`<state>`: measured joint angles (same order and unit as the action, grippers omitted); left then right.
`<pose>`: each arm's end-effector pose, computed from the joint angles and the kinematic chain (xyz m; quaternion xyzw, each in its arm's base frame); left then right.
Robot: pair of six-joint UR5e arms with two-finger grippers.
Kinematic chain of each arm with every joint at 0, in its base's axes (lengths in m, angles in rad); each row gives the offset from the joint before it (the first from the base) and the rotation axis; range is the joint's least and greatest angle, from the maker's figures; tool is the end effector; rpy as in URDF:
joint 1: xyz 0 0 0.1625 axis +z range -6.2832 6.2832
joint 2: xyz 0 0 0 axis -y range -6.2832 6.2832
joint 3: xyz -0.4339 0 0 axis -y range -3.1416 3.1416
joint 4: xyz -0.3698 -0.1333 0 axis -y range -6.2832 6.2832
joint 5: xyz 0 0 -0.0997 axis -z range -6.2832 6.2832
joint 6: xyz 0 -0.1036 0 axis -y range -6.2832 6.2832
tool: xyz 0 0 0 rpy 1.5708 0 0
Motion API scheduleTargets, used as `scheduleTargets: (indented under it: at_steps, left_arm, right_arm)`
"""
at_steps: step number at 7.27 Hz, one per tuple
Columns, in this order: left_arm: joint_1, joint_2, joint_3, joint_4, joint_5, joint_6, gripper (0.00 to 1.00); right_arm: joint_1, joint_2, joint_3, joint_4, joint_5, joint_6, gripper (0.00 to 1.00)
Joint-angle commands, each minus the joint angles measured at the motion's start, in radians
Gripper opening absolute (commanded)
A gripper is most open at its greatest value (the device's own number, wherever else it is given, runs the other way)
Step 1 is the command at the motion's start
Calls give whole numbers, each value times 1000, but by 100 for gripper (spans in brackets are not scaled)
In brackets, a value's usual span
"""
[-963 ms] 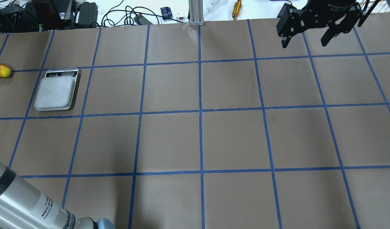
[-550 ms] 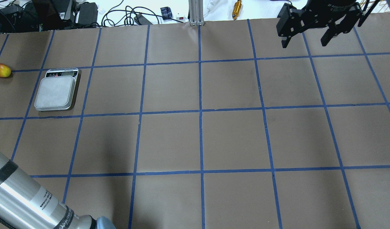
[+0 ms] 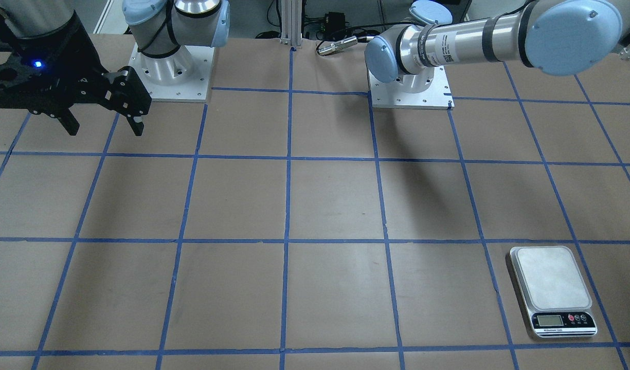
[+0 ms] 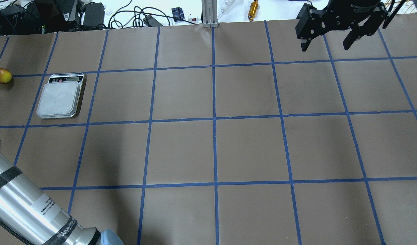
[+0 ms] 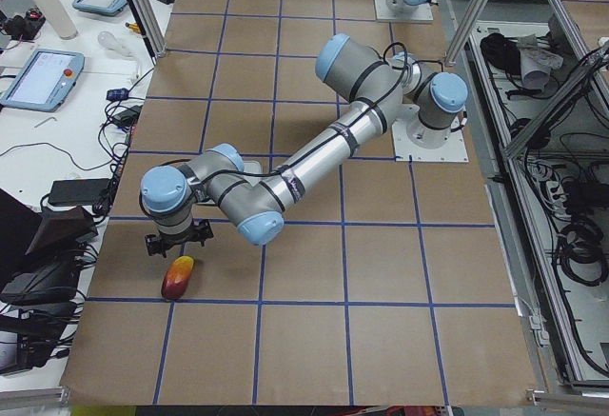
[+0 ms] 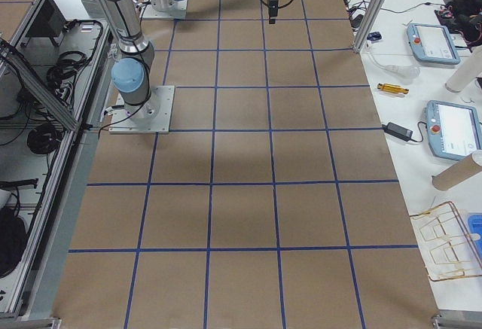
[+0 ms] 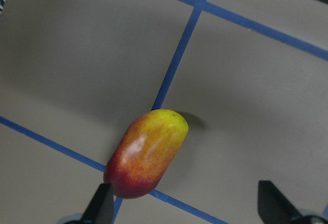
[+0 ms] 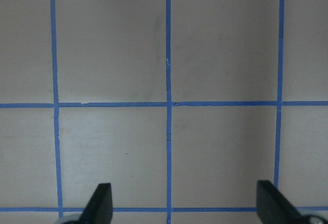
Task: Weigh mango
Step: 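Lower the left gripper around the mango and close on it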
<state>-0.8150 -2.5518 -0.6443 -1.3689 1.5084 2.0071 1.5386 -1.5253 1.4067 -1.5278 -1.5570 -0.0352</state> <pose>0.4769 -0.7098 0.2960 0.5856 0.8066 -0.0444 0.0664 0.1188 -0.4983 0.5439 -0.0018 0.9993 -0.0380 0.0056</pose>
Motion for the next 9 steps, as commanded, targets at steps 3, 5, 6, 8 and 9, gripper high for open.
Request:
scheduleTargets:
  at_steps: [3, 5, 6, 8, 9]
  left_arm:
    - [22, -151, 139, 50, -27, 168, 98]
    - [26, -188, 166, 53, -27, 229, 98]
    - [27, -194, 167, 73, -31, 280, 98]
    - [27, -215, 172, 76, -69, 347, 98]
    - [27, -222, 172, 76, -71, 360, 98]
  right_arm:
    - [0, 0, 0, 0, 0, 0, 100]
    - [0, 0, 0, 0, 0, 0, 100]
    - [0, 0, 0, 0, 0, 0, 100]
    - [0, 0, 0, 0, 0, 0, 100]
    - [0, 0, 0, 0, 0, 0, 100]
